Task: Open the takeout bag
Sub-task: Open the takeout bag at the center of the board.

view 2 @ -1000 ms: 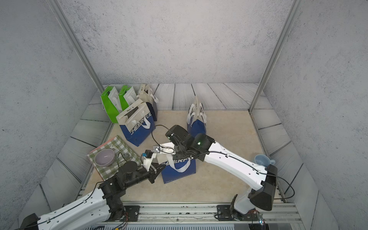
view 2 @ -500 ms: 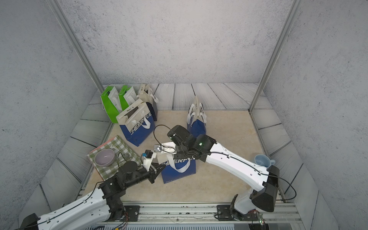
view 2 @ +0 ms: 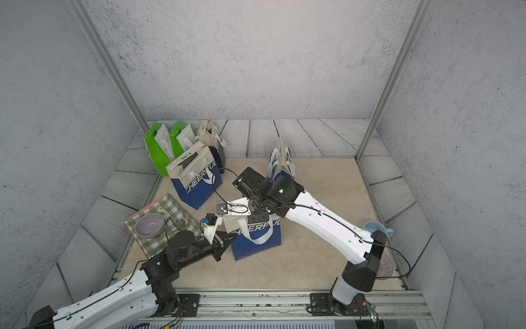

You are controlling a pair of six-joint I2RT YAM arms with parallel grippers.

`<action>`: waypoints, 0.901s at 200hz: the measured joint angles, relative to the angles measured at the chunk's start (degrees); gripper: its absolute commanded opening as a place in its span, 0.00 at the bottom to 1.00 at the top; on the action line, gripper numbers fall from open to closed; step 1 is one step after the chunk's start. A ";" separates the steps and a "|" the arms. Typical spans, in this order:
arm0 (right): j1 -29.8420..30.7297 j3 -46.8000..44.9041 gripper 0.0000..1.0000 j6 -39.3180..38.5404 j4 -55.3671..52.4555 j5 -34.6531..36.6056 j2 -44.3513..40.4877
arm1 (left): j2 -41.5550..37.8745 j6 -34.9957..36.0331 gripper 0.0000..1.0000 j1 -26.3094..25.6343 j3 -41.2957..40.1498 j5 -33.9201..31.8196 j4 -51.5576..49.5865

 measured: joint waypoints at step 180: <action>-1.42 -11.91 0.17 2.16 12.31 0.31 -3.19 | 0.48 0.15 0.00 0.00 -0.17 -0.24 -2.60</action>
